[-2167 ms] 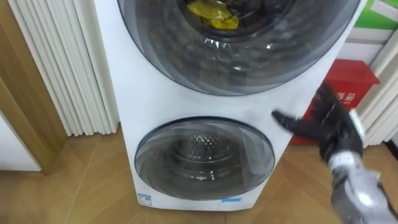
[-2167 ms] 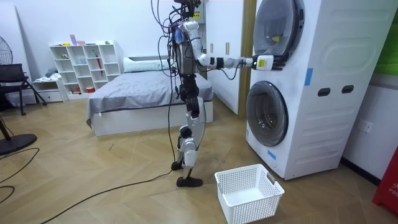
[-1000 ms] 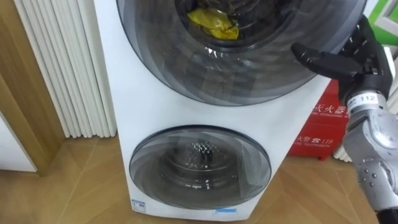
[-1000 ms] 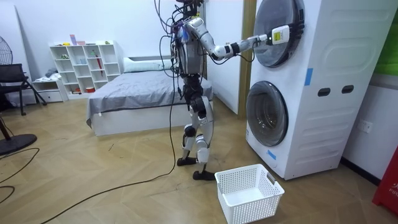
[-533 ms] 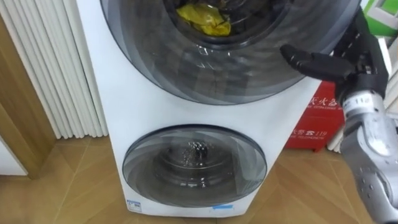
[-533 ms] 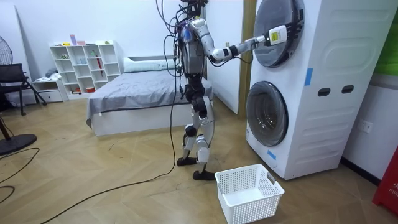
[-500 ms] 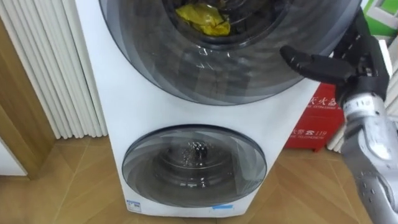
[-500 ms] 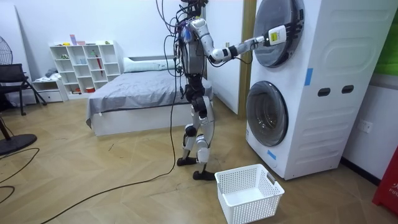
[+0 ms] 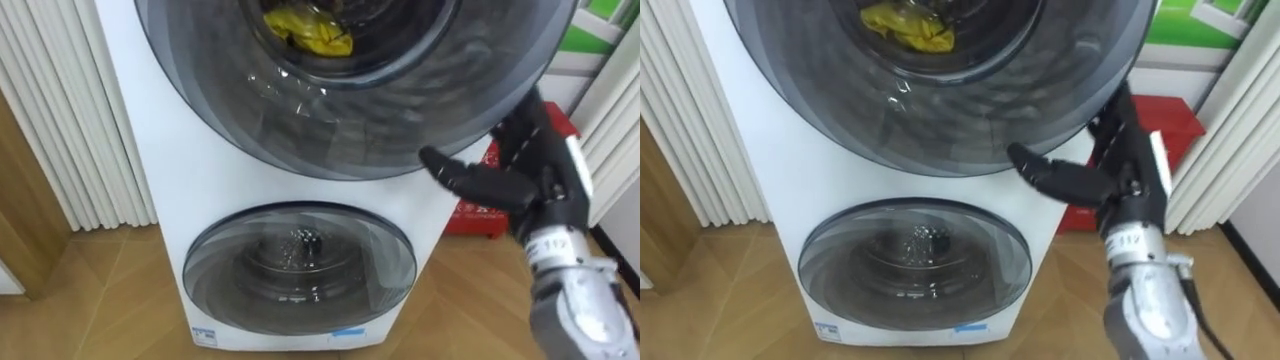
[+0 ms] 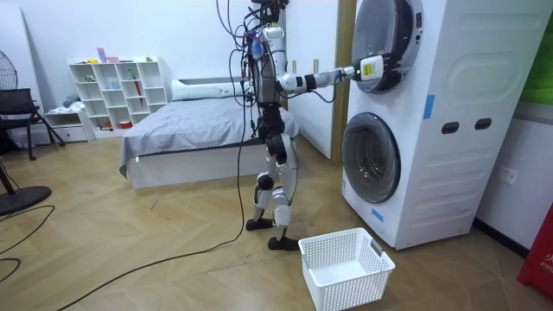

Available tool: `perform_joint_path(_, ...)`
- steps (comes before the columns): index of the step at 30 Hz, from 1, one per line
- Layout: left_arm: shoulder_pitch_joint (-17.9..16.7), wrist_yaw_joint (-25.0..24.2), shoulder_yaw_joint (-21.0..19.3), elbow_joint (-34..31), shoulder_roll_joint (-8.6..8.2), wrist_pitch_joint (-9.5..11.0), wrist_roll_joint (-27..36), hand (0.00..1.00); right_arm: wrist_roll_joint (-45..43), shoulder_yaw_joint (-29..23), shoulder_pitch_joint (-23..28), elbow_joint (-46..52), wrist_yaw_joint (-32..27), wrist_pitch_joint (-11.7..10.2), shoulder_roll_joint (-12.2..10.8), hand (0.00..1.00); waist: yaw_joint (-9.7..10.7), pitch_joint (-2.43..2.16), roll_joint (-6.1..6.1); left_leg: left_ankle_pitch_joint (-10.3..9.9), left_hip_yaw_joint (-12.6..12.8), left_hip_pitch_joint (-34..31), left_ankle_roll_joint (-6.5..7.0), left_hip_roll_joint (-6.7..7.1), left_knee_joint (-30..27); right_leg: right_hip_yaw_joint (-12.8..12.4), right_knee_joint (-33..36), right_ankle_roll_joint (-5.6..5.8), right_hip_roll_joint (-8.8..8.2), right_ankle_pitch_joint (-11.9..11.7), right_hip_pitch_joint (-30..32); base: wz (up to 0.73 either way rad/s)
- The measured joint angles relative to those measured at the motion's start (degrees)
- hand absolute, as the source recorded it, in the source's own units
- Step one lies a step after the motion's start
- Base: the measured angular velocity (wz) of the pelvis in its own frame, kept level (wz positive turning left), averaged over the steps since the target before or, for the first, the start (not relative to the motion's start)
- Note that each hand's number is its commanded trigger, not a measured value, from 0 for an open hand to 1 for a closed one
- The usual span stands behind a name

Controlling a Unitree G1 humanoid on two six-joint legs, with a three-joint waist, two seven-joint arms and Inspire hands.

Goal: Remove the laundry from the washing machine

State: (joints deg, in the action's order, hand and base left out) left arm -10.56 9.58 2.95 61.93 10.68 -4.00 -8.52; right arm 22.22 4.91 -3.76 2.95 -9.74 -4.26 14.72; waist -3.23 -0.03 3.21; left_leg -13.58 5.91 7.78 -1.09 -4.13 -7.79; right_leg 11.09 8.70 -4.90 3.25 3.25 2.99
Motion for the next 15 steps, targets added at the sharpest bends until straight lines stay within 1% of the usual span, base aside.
perform_joint_path(2,-0.02,0.07,0.64,-0.02,-0.02,0.32,0.00,0.00,0.00,1.71,2.09,0.01,1.20,0.07,-0.34,0.00,0.00,0.07,-0.23,0.00,0.14,-0.02,-0.01,-0.08,0.05,-0.07,0.02,-0.13,0.10,-0.08,0.09,0.00)
perform_joint_path(4,0.03,0.07,1.15,-0.03,-0.12,0.50,0.00,0.00,0.01,3.28,3.61,0.01,2.58,0.15,-1.06,0.00,0.01,0.10,-0.77,-0.05,0.13,-0.13,-0.08,-0.14,0.04,-0.07,0.07,-0.17,0.16,-0.10,0.24,0.00)
perform_joint_path(6,-0.15,0.00,1.78,-0.03,-0.15,0.85,0.01,0.00,-0.03,4.45,4.46,0.02,4.01,0.15,-1.64,0.00,0.02,-0.20,-1.57,-0.14,0.13,-0.21,-0.20,-0.22,0.11,-0.11,0.13,-0.20,0.27,-0.09,0.35,0.00)
perform_joint_path(7,-0.25,-0.04,1.76,-0.03,-0.13,0.96,0.01,0.00,-0.03,4.65,4.59,0.02,4.37,0.15,-1.69,0.00,0.04,-0.21,-1.72,-0.15,0.12,-0.21,-0.22,-0.25,0.11,-0.11,0.18,-0.23,0.30,-0.06,0.35,0.00)
perform_joint_path(12,-0.41,-0.48,1.76,-0.03,-0.28,2.02,0.02,0.00,-0.02,4.94,5.06,0.35,4.68,0.15,-1.72,0.00,0.08,-0.22,-1.69,-0.14,0.12,-0.21,-0.23,-0.27,0.02,-0.16,0.21,-0.31,0.33,-0.09,0.35,0.00)
perform_joint_path(15,-0.35,-0.47,1.94,-0.01,-0.27,2.26,0.97,0.00,0.00,5.11,5.07,0.42,4.75,0.15,-1.93,0.00,0.40,-0.24,-1.65,-0.14,0.15,-0.12,-0.23,-0.23,0.01,-0.30,0.20,-0.31,0.32,-0.09,0.33,-0.01)
